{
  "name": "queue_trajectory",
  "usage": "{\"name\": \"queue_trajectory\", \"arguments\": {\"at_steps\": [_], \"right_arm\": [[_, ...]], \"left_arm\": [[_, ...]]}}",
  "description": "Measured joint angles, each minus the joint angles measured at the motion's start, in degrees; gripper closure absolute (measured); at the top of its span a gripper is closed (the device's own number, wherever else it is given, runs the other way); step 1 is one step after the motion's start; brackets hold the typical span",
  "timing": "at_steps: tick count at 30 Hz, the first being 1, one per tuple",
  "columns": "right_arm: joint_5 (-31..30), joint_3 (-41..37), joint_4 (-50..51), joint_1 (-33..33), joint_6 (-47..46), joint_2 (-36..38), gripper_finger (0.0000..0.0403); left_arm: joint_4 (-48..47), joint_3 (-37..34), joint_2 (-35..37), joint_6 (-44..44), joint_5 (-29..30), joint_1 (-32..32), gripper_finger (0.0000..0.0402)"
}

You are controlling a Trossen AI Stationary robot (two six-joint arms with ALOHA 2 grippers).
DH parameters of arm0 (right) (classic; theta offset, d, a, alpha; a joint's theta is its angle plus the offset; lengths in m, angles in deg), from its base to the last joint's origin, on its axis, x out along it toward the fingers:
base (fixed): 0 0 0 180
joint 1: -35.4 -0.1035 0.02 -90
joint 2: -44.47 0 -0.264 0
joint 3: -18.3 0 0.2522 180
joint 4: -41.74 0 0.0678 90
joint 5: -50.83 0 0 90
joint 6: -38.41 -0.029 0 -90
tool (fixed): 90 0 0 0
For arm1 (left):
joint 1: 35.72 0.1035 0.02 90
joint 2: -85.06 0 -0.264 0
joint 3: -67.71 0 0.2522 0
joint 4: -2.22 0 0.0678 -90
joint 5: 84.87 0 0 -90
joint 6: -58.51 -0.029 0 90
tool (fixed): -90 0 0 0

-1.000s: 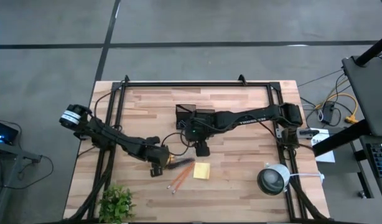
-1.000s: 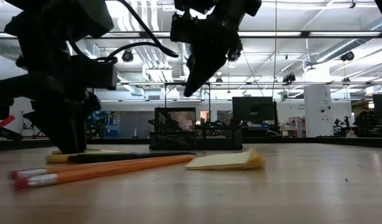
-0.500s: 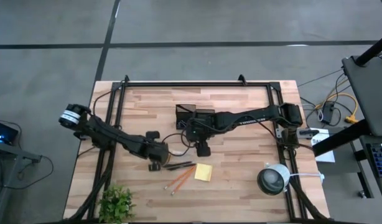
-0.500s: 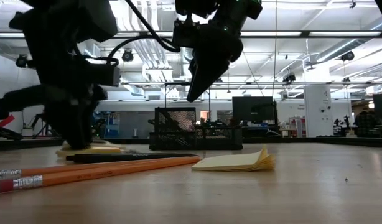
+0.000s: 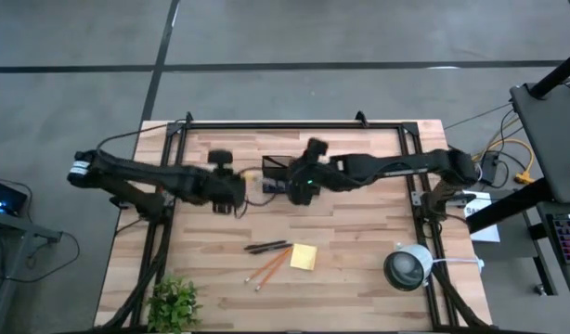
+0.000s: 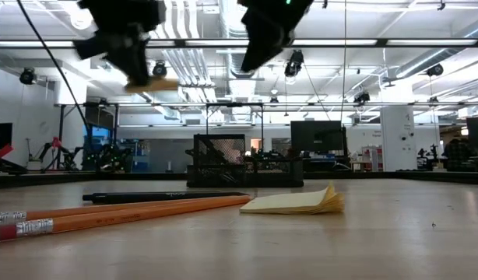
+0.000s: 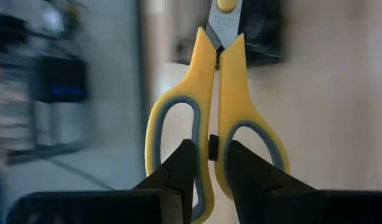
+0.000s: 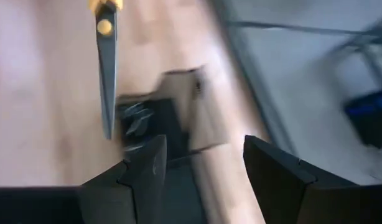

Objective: Pick and place office supplies into organizer
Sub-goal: Put the yellow scissor into the black organizer bin

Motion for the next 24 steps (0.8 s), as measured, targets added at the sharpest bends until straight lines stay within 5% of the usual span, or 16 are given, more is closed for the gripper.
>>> {"name": "queue_trajectory", "arguments": {"at_steps": [6,15,24], "right_arm": [[-11.89,-3.31,2.23,0.02,-4.51,8.88,0.0202],[-14.71,-11.25,3.24,0.39,-13.71,18.42,0.0202],[-15.67,-14.17,2.64,0.39,-15.32,20.13,0.0202]], "left_arm": [[0.89,5.08,-3.26,-25.41,4.57,12.06,0.0343],[9.6,8.01,-12.23,-56.26,11.53,16.16,0.0343],[17.49,11.04,-21.81,-62.4,18.61,16.15,0.0343]]}}
